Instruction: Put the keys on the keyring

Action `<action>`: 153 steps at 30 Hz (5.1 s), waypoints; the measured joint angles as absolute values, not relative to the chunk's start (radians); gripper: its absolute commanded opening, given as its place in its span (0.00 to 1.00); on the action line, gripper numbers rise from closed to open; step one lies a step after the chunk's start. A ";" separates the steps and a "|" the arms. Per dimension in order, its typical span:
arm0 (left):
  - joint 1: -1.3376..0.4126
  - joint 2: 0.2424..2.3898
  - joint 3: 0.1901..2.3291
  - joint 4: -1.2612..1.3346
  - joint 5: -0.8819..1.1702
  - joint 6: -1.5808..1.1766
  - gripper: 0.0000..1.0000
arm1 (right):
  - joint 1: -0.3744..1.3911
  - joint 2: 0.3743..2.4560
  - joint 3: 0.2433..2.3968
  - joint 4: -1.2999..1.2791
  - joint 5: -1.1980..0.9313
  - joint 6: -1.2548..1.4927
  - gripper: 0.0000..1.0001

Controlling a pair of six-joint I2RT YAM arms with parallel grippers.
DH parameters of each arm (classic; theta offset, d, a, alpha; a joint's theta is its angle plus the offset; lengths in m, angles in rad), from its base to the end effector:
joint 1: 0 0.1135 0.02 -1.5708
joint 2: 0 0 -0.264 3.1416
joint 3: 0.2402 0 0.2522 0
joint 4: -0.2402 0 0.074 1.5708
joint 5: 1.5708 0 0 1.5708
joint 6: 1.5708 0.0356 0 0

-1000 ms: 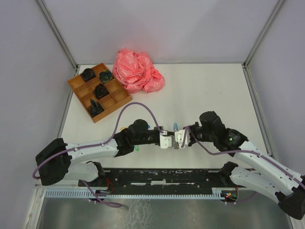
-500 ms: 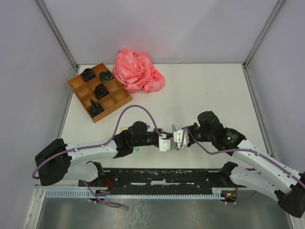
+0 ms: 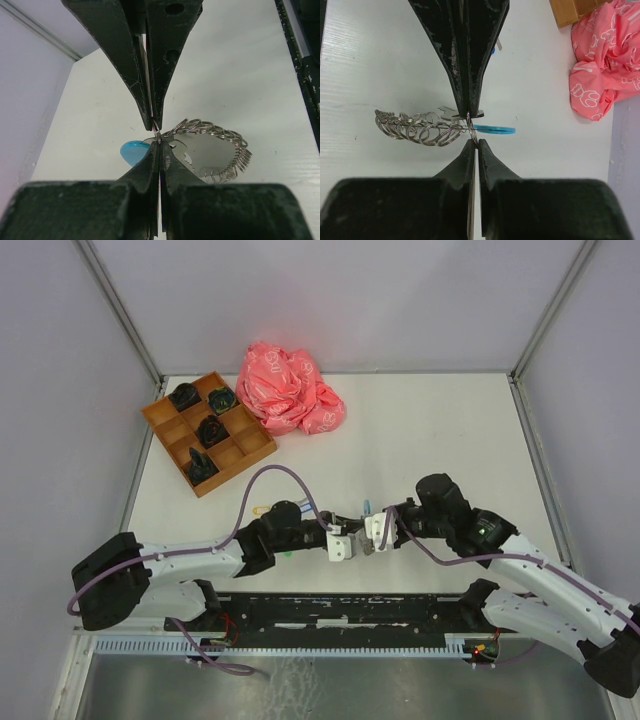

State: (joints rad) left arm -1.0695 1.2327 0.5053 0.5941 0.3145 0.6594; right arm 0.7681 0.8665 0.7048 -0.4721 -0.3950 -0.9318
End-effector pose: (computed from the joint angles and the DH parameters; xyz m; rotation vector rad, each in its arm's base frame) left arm 0.1163 -0.2352 0.2302 1.4585 0.9318 -0.5715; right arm 0.1247 0.1395 0.2712 -1.7653 1.2600 0.3411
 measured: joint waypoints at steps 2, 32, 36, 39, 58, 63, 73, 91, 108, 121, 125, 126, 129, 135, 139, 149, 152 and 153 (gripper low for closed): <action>-1.071 1.230 0.494 0.617 0.314 0.649 0.03 | 0.770 0.862 0.705 -0.471 -0.398 -0.927 0.12; -1.086 1.234 0.326 0.946 0.263 0.511 0.03 | 0.770 0.848 0.663 -0.361 -0.426 -0.783 0.26; -1.086 1.234 0.324 0.949 0.263 0.510 0.03 | 0.770 0.861 0.663 -0.354 -0.442 -0.782 0.18; -1.086 1.234 0.324 0.949 0.263 0.509 0.03 | 0.770 0.872 0.663 -0.353 -0.452 -0.784 0.09; -1.086 1.229 0.381 0.836 0.251 0.502 0.03 | 0.762 0.902 0.709 -0.445 -0.443 -0.878 0.01; -1.086 1.228 0.394 0.809 0.258 0.503 0.03 | 0.760 0.931 0.746 -0.490 -0.443 -0.892 0.01; -1.086 1.238 0.406 0.797 0.263 0.503 0.03 | 0.760 0.956 0.770 -0.513 -0.435 -0.907 0.01; -1.087 1.250 0.408 0.795 0.215 0.495 0.03 | 0.800 0.983 0.796 -0.532 -0.373 -0.933 0.01; -1.015 1.263 0.336 0.963 0.257 0.368 0.03 | 0.833 0.991 0.799 -0.535 -0.427 -0.943 0.01; -1.004 1.246 0.337 0.943 0.362 0.411 0.03 | 0.864 1.013 0.809 -0.530 -0.476 -0.925 0.01; -1.003 1.238 0.337 0.929 0.373 0.429 0.03 | 0.868 1.013 0.809 -0.530 -0.461 -0.911 0.01; -1.003 1.236 0.337 0.927 0.373 0.434 0.03 | 0.869 1.012 0.809 -0.530 -0.454 -0.910 0.01; -1.003 1.227 0.337 0.919 0.369 0.437 0.03 | 0.870 1.004 0.809 -0.531 -0.427 -0.905 0.01; -1.004 1.214 0.337 0.918 0.356 0.436 0.03 | 0.870 0.976 0.807 -0.523 -0.364 -0.884 0.01; -1.006 1.214 0.337 0.921 0.345 0.435 0.03 | 0.870 0.970 0.794 -0.487 -0.335 -0.842 0.01; -1.006 1.217 0.337 0.929 0.312 0.419 0.03 | 0.870 0.970 0.778 -0.448 -0.299 -0.767 0.05; -1.006 1.217 0.337 0.933 0.290 0.405 0.03 | 0.870 0.969 0.777 -0.439 -0.260 -0.740 0.13; -1.006 1.217 0.337 0.934 0.281 0.400 0.03 | 0.870 0.967 0.776 -0.438 -0.247 -0.728 0.16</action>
State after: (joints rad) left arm -1.0058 1.2171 0.3370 0.9344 0.2813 0.3996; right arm 0.8696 0.9672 0.7765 -0.4377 -0.2474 -0.7284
